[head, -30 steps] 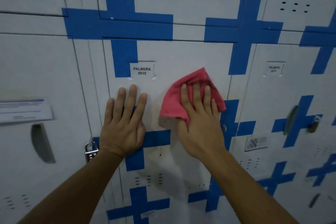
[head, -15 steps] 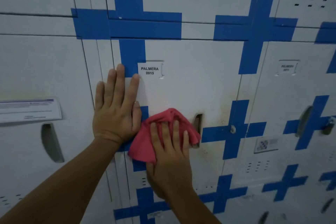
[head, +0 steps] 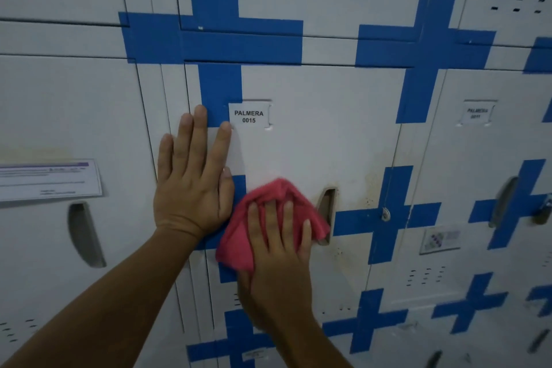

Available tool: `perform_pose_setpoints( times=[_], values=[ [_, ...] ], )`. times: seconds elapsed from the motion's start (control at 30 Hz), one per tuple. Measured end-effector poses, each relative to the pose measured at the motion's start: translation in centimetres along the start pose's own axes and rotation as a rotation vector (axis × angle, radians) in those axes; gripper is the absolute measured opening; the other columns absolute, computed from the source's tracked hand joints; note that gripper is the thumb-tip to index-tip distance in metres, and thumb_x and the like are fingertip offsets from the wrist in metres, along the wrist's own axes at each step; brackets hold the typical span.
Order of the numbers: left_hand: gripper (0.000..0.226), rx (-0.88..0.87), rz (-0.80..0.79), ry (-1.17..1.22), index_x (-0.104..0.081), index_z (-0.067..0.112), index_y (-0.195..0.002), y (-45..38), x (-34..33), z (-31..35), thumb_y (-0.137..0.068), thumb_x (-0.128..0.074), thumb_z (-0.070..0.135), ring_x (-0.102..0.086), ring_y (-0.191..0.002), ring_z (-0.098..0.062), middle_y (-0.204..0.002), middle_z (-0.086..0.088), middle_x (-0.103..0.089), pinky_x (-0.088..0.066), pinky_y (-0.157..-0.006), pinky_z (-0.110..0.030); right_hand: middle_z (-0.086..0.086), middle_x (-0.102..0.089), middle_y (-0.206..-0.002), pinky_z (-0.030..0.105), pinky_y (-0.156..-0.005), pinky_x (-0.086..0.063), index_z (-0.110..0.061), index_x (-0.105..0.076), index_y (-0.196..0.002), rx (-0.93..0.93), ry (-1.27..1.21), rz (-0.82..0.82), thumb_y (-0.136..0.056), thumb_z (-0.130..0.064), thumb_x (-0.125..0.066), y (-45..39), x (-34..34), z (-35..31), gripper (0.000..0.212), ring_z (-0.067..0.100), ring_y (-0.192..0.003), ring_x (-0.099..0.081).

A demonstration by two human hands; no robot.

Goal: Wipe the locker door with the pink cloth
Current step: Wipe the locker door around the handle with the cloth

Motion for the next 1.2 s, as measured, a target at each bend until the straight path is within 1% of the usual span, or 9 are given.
perform_pose_setpoints(
  times=[0.1, 0.2, 0.3, 0.43, 0.57, 0.67, 0.8, 0.93, 1.2],
  values=[
    [0.066, -0.008, 0.007, -0.004, -0.017, 0.012, -0.159, 0.0, 0.0, 0.1, -0.097, -0.029, 0.031, -0.007, -0.154, -0.034, -0.165, -0.021, -0.012, -0.003, -0.125, -0.049, 0.003, -0.017, -0.164, 0.054, -0.12, 0.0, -0.025, -0.017, -0.158, 0.001, 0.078, -0.067, -0.09, -0.059, -0.041, 1.2, -1.8, 0.6, 0.08, 0.031, -0.152, -0.011],
    [0.067, -0.01, 0.013, -0.001, -0.015, 0.012, -0.159, 0.0, 0.1, 0.1, -0.097, -0.03, 0.031, -0.007, -0.154, -0.034, -0.165, -0.021, -0.012, -0.002, -0.125, -0.049, 0.004, -0.013, -0.166, 0.058, -0.119, -0.005, -0.024, -0.015, -0.159, -0.001, 0.072, 0.015, -0.091, -0.054, -0.044, -0.1, 0.0, 0.9, 0.08, 0.031, -0.154, -0.005],
    [0.066, -0.006, -0.002, -0.009, -0.014, 0.013, -0.159, -0.2, 0.1, 0.0, -0.097, -0.03, 0.032, -0.005, -0.154, -0.032, -0.165, -0.021, -0.012, 0.001, -0.125, -0.046, 0.004, -0.001, -0.168, 0.058, -0.121, 0.002, -0.022, -0.007, -0.16, -0.018, 0.056, 0.1, -0.094, -0.045, -0.039, -3.4, 3.8, 0.4, 0.076, 0.031, -0.154, 0.006],
    [0.064, -0.004, -0.031, -0.023, -0.017, 0.012, -0.159, -0.1, 0.0, 0.0, -0.1, -0.027, 0.034, -0.008, -0.154, -0.035, -0.164, -0.022, -0.012, 0.002, -0.125, -0.046, 0.006, 0.011, -0.167, 0.054, -0.122, 0.006, -0.022, 0.004, -0.159, -0.027, 0.054, 0.106, -0.095, -0.047, -0.027, -6.2, 5.7, 0.4, 0.076, 0.031, -0.152, 0.016],
    [0.067, 0.001, -0.037, -0.024, -0.015, 0.013, -0.159, -0.1, 0.1, 0.0, -0.097, -0.032, 0.032, -0.008, -0.154, -0.035, -0.165, -0.021, -0.011, -0.001, -0.125, -0.048, 0.011, 0.003, -0.167, 0.06, -0.122, -0.007, -0.016, -0.006, -0.16, -0.012, 0.022, 0.057, -0.094, -0.043, -0.039, -2.8, 2.1, 1.5, 0.079, 0.035, -0.153, 0.009],
    [0.069, 0.003, -0.032, -0.018, -0.016, 0.013, -0.159, -0.1, 0.2, 0.1, -0.096, -0.035, 0.03, -0.009, -0.154, -0.035, -0.165, -0.021, -0.012, -0.003, -0.125, -0.049, 0.01, -0.002, -0.165, 0.062, -0.118, -0.02, -0.017, -0.01, -0.159, 0.011, 0.081, -0.004, -0.092, -0.051, -0.042, 0.3, -0.9, 2.2, 0.082, 0.036, -0.153, 0.003],
    [0.068, 0.002, -0.03, -0.02, -0.015, 0.013, -0.16, -0.1, 0.2, 0.1, -0.097, -0.033, 0.031, -0.01, -0.153, -0.036, -0.164, -0.022, -0.013, -0.001, -0.124, -0.048, 0.008, 0.003, -0.165, 0.058, -0.122, -0.007, -0.02, -0.002, -0.159, 0.03, 0.091, 0.043, -0.092, -0.046, -0.049, -0.9, 0.8, 2.4, 0.086, 0.033, -0.153, 0.006],
    [0.066, -0.005, -0.028, -0.027, -0.015, 0.013, -0.159, -0.1, 0.1, 0.1, -0.099, -0.031, 0.033, -0.01, -0.153, -0.037, -0.164, -0.023, -0.014, 0.0, -0.124, -0.047, 0.01, 0.008, -0.167, 0.055, -0.122, 0.003, -0.019, 0.002, -0.16, -0.037, 0.042, 0.107, -0.094, -0.045, -0.034, -5.0, 4.6, 1.5, 0.079, 0.034, -0.152, 0.013],
    [0.069, -0.001, -0.028, 0.002, -0.009, 0.015, -0.16, -0.1, 0.1, 0.1, -0.097, -0.032, 0.033, -0.007, -0.154, -0.035, -0.165, -0.021, -0.011, -0.001, -0.125, -0.048, 0.01, -0.005, -0.166, 0.063, -0.118, -0.015, -0.017, -0.009, -0.159, -0.073, 0.078, 0.033, -0.092, -0.05, -0.047, -0.2, 0.7, 2.1, 0.084, 0.036, -0.153, -0.002]
  ],
)
Point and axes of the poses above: each hand's wrist, its own y-axis away from the middle knuckle, its own x-axis out of the back of the hand, z = x × y, the point moved 4 cm from there along -y, towards the middle knuckle
